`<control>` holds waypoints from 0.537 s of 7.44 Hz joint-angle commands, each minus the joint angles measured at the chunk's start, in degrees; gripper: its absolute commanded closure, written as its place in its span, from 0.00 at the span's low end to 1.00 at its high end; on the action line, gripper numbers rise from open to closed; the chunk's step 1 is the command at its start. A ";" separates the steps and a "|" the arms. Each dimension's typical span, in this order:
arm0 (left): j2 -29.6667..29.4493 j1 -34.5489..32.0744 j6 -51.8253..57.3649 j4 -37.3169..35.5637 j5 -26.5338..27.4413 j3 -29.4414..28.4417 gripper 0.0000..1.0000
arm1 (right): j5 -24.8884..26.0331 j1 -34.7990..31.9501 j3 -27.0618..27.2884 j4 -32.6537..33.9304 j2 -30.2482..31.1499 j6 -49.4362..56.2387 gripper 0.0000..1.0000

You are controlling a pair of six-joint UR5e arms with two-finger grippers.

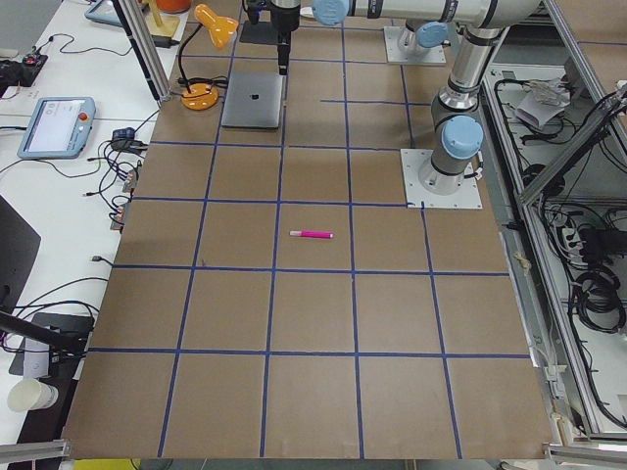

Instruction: Place pen and mouse around notebook

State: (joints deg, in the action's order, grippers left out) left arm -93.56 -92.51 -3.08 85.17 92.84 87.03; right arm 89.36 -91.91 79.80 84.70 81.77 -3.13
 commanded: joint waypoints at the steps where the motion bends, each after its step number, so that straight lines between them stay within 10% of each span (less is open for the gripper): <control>1: 0.39 -0.04 0.00 0.00 0.06 0.50 0.00 | -0.15 0.15 0.43 0.12 -0.03 0.14 0.00; 4: 0.13 0.31 0.78 -0.70 0.40 1.11 0.00 | 0.63 2.16 0.96 0.21 -1.16 3.54 0.05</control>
State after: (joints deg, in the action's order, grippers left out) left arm -93.43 -92.40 -2.82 84.76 92.92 87.64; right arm 89.46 -91.12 80.42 84.91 81.36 -1.62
